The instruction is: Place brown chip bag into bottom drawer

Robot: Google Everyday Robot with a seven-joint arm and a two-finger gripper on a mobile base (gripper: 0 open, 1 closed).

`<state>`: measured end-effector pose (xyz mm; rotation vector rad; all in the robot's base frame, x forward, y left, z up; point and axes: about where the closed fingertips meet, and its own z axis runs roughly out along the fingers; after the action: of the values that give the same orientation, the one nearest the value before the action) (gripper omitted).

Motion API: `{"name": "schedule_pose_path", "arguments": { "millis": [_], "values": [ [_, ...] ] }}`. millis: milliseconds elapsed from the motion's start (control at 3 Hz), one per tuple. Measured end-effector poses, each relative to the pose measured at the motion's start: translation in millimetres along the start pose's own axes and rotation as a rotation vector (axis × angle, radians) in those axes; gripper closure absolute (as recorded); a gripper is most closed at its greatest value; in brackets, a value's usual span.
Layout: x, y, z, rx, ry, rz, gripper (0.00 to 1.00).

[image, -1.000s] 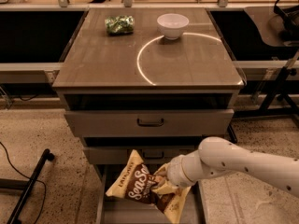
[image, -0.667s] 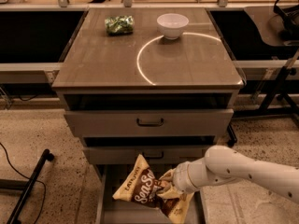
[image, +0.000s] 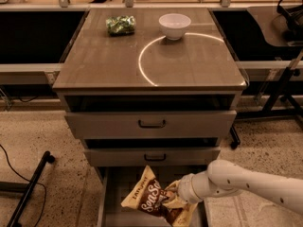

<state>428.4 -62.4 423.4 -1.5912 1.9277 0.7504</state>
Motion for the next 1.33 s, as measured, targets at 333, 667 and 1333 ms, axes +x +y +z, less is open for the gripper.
{"name": "schedule_pose_path", "arguments": {
  "millis": [333, 667, 1333],
  "values": [
    [28, -6, 15, 0.008, -0.001, 0.042, 1.00],
    [50, -14, 22, 0.022, -0.001, 0.075, 1.00],
    [54, -14, 24, 0.024, -0.002, 0.081, 0.61]
  ]
}}
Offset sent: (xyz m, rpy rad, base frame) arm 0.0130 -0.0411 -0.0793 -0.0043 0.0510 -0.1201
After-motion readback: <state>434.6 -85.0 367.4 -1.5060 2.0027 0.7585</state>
